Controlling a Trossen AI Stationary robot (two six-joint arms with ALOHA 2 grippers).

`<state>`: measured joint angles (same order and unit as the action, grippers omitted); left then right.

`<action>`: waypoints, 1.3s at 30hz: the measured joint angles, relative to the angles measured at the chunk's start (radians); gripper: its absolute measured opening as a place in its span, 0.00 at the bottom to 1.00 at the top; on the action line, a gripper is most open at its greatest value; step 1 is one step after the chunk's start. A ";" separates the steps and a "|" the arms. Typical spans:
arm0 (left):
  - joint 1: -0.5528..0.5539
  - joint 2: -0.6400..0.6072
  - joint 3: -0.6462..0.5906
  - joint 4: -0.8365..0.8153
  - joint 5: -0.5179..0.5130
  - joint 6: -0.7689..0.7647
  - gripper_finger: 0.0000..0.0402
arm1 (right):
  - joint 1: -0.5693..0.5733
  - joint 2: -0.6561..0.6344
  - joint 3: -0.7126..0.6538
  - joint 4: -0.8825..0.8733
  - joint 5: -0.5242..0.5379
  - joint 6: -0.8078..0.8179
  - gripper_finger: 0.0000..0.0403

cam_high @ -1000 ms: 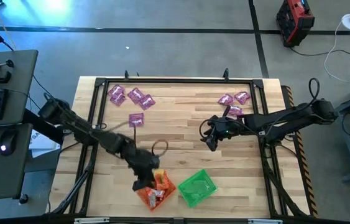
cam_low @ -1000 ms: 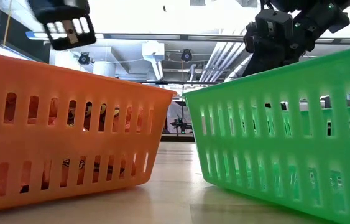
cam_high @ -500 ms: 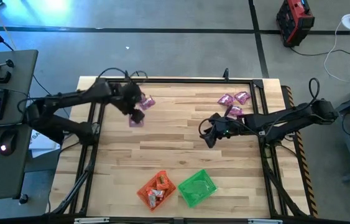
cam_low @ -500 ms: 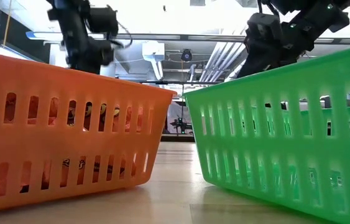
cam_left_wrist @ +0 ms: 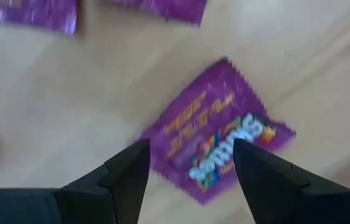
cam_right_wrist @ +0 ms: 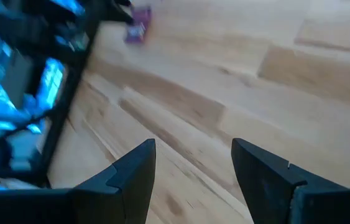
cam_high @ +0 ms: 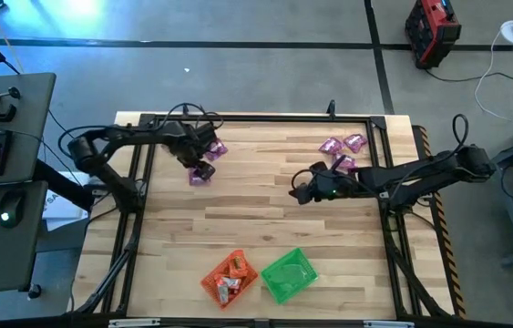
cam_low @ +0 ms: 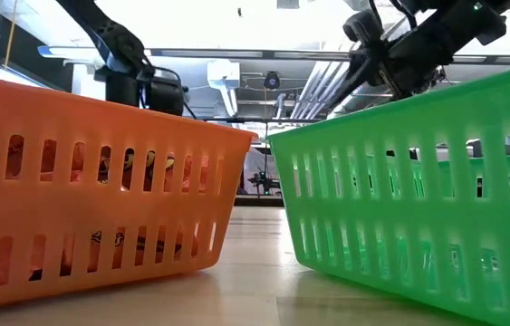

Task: Sort candy by brand, put in halloween buckets
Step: Put the purple candy into the green basket

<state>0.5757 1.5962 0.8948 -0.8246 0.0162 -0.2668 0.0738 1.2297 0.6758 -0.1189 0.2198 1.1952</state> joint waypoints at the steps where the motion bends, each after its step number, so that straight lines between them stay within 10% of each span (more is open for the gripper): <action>1: 0.004 0.009 0.000 0.017 -0.009 0.015 0.55 | 0.000 0.000 0.000 0.020 0.018 0.013 0.51; 19: 0.040 0.091 0.005 0.069 0.028 0.177 0.54 | 0.006 0.000 0.000 0.169 0.068 0.057 0.51; 29: 0.039 0.092 0.004 0.069 -0.015 0.197 0.05 | 0.006 0.000 0.000 0.159 0.030 -0.041 0.51; 39: -0.013 -0.102 0.052 0.042 0.049 0.110 0.00 | 0.021 -0.059 0.000 0.228 -0.168 -0.148 0.51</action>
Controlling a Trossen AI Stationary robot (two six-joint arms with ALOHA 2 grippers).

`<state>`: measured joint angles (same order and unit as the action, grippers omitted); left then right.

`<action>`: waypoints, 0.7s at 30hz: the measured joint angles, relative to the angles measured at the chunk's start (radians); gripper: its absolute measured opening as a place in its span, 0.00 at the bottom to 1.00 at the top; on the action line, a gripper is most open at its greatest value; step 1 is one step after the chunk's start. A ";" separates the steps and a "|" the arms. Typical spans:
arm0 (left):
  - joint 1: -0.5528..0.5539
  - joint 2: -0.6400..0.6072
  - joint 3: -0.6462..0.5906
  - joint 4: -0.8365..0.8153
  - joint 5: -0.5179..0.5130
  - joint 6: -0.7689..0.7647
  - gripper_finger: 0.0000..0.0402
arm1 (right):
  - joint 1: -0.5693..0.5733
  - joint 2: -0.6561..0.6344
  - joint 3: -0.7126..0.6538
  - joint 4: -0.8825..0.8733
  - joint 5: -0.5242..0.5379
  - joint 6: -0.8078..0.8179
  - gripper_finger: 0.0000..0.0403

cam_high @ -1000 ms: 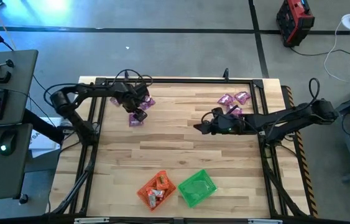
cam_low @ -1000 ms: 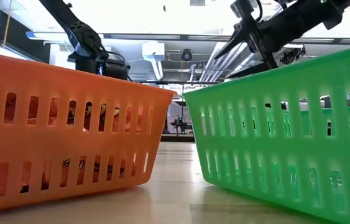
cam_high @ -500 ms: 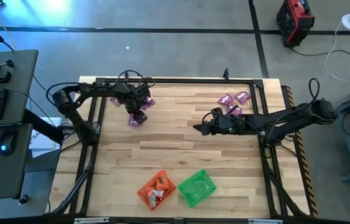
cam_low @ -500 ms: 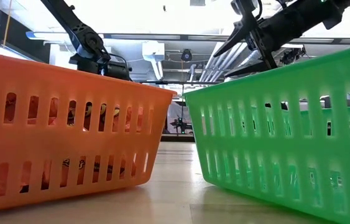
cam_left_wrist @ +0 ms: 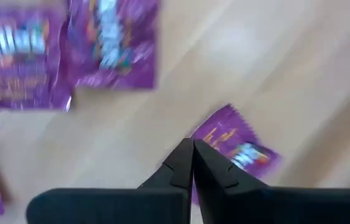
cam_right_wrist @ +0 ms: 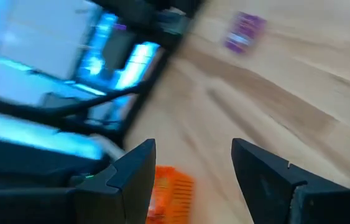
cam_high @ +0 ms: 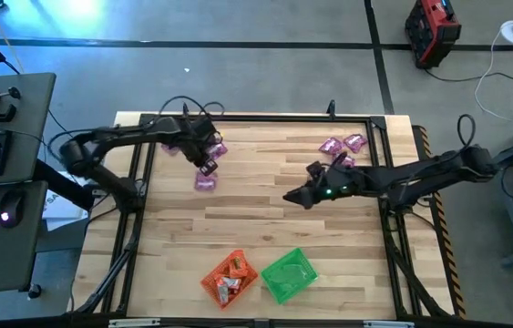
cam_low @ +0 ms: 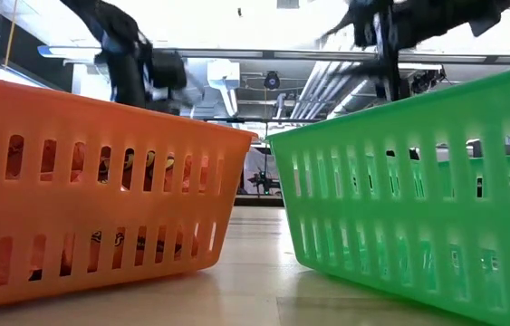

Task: Sort candy by brand, put in halloween buckets
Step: Put the purple candy into the green basket

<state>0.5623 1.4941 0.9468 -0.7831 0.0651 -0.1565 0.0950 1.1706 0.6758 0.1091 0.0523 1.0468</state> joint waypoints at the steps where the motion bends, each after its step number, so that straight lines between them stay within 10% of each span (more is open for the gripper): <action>1: -0.023 -0.028 0.013 -0.003 -0.002 -0.013 0.00 | 0.009 -0.020 0.000 0.023 -0.002 -0.022 0.51; 12: -0.368 -0.076 0.101 -0.031 -0.075 -0.142 0.00 | 0.102 -0.211 0.002 0.019 0.062 -0.140 0.51; 21: -0.337 0.012 0.101 -0.076 -0.125 -0.306 0.23 | 0.132 -0.165 0.002 -0.150 0.141 -0.125 0.51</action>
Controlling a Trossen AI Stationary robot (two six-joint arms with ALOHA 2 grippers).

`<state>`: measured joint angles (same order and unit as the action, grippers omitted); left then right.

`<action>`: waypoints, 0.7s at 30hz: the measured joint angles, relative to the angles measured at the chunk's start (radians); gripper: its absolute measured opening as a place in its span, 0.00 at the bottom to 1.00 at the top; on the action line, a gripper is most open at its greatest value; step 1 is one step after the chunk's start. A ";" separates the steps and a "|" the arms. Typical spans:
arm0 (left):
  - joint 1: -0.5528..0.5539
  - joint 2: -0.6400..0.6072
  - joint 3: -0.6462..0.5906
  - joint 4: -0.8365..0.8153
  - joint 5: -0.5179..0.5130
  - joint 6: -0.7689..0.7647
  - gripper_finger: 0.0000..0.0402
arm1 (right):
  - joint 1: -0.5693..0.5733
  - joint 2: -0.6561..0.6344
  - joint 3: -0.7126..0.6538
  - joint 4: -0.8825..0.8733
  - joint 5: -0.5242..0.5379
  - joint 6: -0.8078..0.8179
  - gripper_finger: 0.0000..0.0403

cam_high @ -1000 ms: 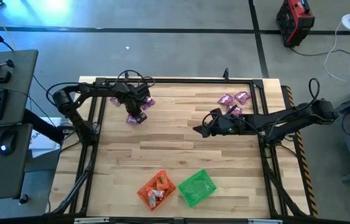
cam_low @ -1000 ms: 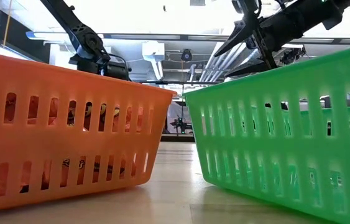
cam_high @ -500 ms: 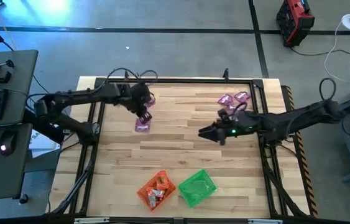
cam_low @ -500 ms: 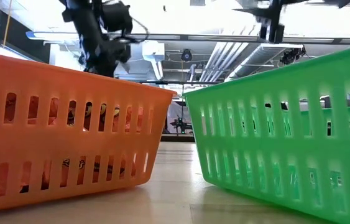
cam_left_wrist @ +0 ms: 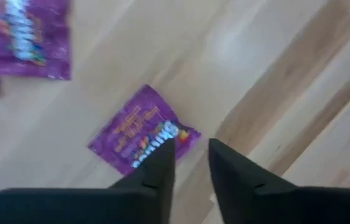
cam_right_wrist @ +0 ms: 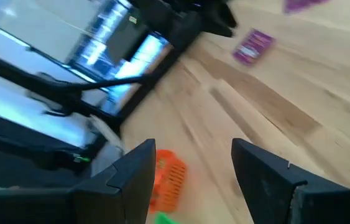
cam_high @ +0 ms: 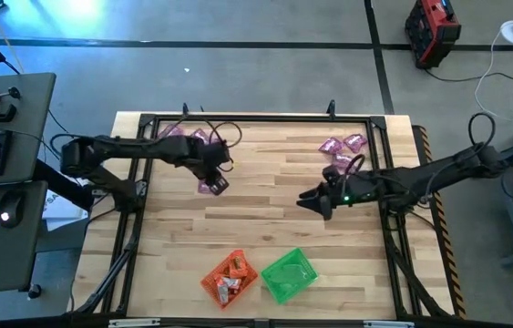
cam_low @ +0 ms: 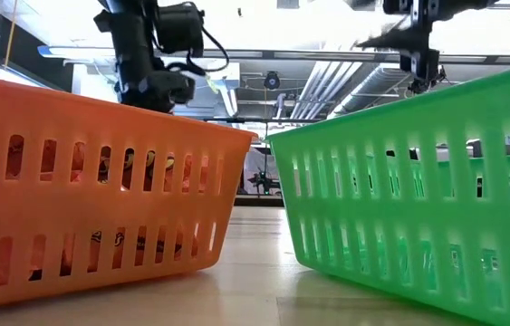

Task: Sort candy by brand, put in halloween buckets
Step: Put the purple candy into the green basket

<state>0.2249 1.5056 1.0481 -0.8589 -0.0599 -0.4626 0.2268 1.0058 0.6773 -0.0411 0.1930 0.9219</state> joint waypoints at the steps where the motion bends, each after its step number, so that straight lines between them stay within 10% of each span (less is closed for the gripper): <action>1: -0.007 0.018 0.000 0.001 0.002 0.021 0.27 | 0.000 0.010 0.000 -0.018 0.001 0.011 0.51; 8: -0.063 0.137 0.017 0.049 -0.081 -0.202 0.50 | 0.000 0.072 0.000 -0.056 -0.051 0.046 0.51; 21: -0.054 0.340 0.155 -0.082 -0.174 -0.302 0.52 | -0.002 0.096 -0.001 -0.056 -0.064 0.046 0.51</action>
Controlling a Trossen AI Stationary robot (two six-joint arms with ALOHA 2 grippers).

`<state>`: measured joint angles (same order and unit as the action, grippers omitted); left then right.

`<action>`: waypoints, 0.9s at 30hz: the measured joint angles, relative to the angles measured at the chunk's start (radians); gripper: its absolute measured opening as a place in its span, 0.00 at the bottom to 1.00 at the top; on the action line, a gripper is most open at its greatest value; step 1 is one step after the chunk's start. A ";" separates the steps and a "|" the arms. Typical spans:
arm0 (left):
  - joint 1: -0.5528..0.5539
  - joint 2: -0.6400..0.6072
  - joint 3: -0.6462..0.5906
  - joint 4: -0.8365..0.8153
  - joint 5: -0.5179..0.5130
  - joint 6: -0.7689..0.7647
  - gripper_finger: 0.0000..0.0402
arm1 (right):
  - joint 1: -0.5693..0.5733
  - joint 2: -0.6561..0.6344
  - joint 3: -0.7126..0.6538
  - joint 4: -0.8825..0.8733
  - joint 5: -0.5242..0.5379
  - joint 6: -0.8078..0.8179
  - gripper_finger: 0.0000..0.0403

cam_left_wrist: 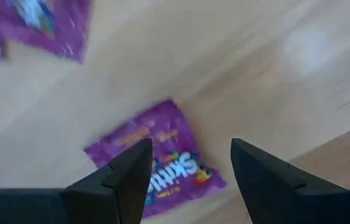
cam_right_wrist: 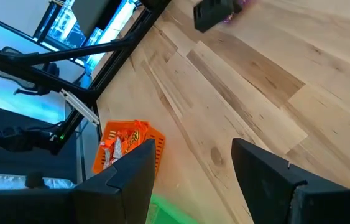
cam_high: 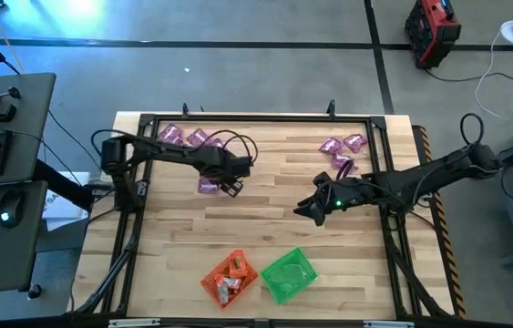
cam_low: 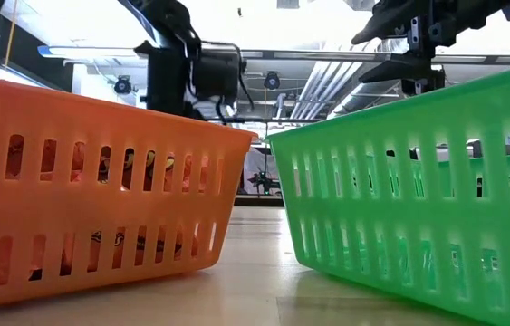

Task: Sort candy by brand, put in halloween buckets
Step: Put the purple candy into the green basket

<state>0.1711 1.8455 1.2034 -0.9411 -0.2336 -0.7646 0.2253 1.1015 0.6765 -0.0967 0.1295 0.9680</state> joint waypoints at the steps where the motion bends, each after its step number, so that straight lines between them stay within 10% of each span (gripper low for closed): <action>1: 0.000 0.016 0.000 0.001 0.020 -0.001 0.52 | 0.000 0.000 0.000 0.000 0.001 0.000 0.51; 17: -0.003 0.085 0.001 0.016 -0.016 0.031 0.49 | -0.002 0.000 -0.001 -0.001 0.039 0.000 0.51; 27: 0.004 0.088 -0.003 0.037 -0.091 0.116 0.03 | -0.002 0.000 -0.001 -0.001 0.071 0.007 0.51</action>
<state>0.1749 1.9331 1.2007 -0.9039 -0.3246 -0.6484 0.2234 1.1015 0.6758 -0.0975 0.2007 0.9754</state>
